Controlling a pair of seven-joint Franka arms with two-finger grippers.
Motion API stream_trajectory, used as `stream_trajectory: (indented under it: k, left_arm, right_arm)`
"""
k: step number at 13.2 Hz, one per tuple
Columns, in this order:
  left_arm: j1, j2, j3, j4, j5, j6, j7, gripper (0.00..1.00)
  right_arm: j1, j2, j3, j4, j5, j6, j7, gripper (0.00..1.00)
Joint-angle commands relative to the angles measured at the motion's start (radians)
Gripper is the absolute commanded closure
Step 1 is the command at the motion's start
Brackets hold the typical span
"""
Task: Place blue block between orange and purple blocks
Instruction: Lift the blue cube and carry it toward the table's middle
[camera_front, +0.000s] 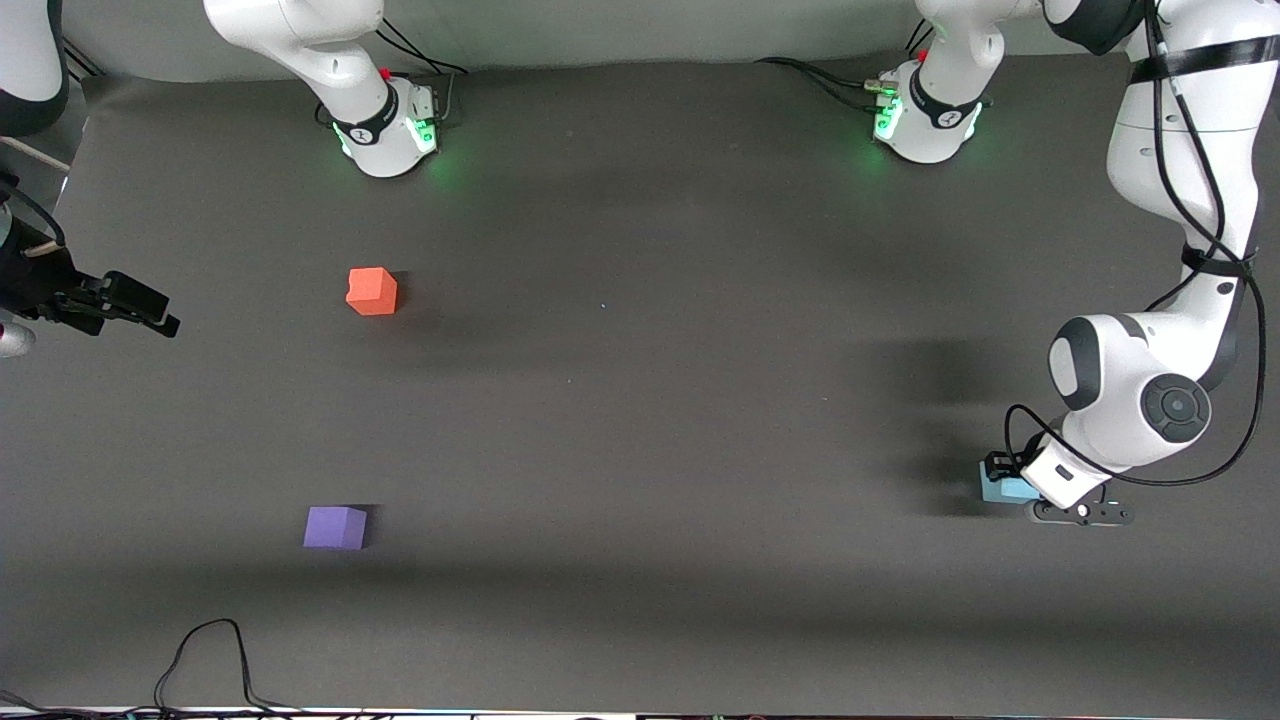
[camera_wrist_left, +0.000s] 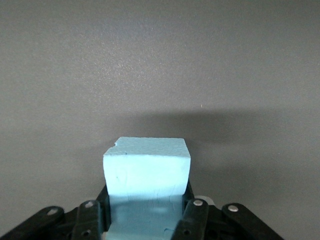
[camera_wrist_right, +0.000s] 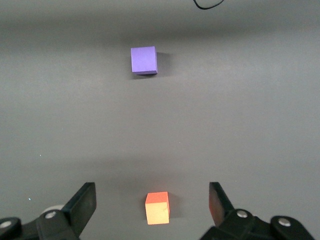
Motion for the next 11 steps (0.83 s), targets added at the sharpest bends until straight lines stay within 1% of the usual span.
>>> stream_trajectory:
  k: [1, 3, 6, 8, 9, 10, 11]
  left_arm:
    - [0.002, -0.02, 0.002, 0.02, -0.01, -0.037, -0.01, 0.49]
    - [0.004, -0.072, 0.004, 0.028, -0.01, -0.144, -0.017, 0.49]
    - [0.001, -0.179, 0.004, 0.098, -0.008, -0.401, -0.028, 0.49]
    - [-0.008, -0.218, 0.004, 0.199, -0.008, -0.596, -0.039, 0.49]
    - [-0.016, -0.224, -0.004, 0.265, -0.008, -0.696, -0.074, 0.49]
    - [-0.036, -0.227, -0.01, 0.328, -0.008, -0.771, -0.124, 0.49]
    - [-0.073, -0.224, -0.022, 0.377, -0.008, -0.815, -0.181, 0.49]
  right_arm:
    - [-0.008, -0.002, 0.0, 0.003, 0.017, 0.006, -0.011, 0.0]
    - [-0.008, -0.002, 0.0, 0.003, 0.017, 0.006, -0.011, 0.0]
    - [-0.008, -0.002, 0.0, 0.003, 0.017, 0.006, -0.011, 0.0]
    - [-0.008, -0.002, 0.0, 0.003, 0.017, 0.006, -0.011, 0.0]
    - [-0.008, -0.002, 0.0, 0.003, 0.017, 0.006, -0.011, 0.0]
    - [-0.008, -0.002, 0.0, 0.001, 0.017, 0.006, -0.011, 0.0]
    - [-0.008, -0.002, 0.0, 0.003, 0.017, 0.006, -0.011, 0.0]
